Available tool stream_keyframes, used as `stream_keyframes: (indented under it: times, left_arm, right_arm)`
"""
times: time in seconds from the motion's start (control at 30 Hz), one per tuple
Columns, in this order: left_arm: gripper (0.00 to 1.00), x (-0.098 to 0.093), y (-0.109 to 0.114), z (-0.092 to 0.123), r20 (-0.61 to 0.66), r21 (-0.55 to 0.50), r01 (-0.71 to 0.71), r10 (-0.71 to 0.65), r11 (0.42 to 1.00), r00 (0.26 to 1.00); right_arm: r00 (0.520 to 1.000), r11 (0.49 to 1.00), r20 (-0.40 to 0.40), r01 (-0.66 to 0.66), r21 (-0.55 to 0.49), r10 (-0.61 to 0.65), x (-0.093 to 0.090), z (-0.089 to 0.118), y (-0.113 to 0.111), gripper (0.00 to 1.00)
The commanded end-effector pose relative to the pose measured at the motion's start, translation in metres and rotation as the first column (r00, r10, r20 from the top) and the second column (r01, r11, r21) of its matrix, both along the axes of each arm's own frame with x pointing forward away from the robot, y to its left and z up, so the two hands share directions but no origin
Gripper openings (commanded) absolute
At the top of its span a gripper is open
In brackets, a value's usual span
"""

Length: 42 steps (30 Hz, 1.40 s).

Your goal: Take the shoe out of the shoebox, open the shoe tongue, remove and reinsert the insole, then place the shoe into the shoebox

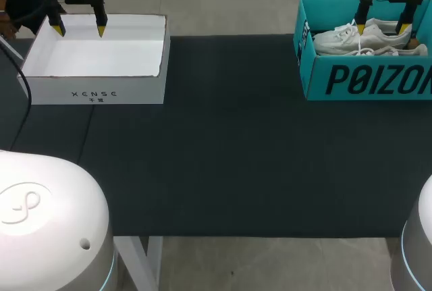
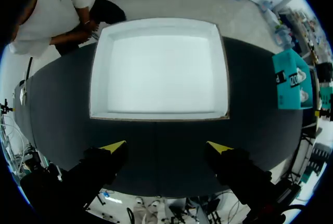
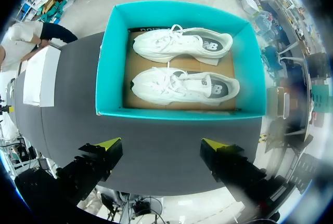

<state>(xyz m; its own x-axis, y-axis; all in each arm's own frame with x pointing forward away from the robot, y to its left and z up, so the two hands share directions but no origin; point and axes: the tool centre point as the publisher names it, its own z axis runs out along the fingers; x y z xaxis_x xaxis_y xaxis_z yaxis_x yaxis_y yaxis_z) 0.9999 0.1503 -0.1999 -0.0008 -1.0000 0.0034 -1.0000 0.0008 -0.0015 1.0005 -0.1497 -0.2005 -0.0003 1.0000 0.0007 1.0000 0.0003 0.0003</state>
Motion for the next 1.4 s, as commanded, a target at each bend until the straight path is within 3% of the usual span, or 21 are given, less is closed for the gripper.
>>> stream_keyframes:
  times: [0.03, 0.37, 0.7, 0.93, 1.4]
  left_arm:
    - [1.00, 0.000, 0.000, 0.000, -0.001, 0.002, 0.000, 0.000, 1.000, 1.000]
    - [1.00, 0.000, 0.000, 0.000, -0.001, 0.002, 0.000, 0.000, 1.000, 1.000]
    - [1.00, 0.000, 0.000, 0.000, -0.001, 0.002, 0.000, 0.000, 1.000, 1.000]
    - [1.00, 0.000, 0.000, 0.000, -0.001, 0.002, 0.000, 0.000, 1.000, 1.000]
    - [1.00, 0.000, 0.000, 0.000, -0.001, 0.002, 0.000, 0.000, 1.000, 1.000]
  right_arm:
    - [1.000, 1.000, 0.002, 0.009, -0.001, -0.009, 0.006, -0.002, -0.006, 1.00]
    - [0.993, 0.992, 0.038, 0.110, -0.062, -0.108, 0.054, -0.022, -0.067, 1.00]
    - [0.961, 0.958, 0.029, 0.276, -0.083, -0.274, 0.069, -0.064, -0.121, 1.00]
    - [0.948, 0.945, 0.033, 0.318, -0.081, -0.316, 0.076, -0.095, -0.145, 1.00]
    - [0.965, 0.962, 0.082, 0.257, -0.090, -0.250, 0.088, -0.128, -0.167, 1.00]
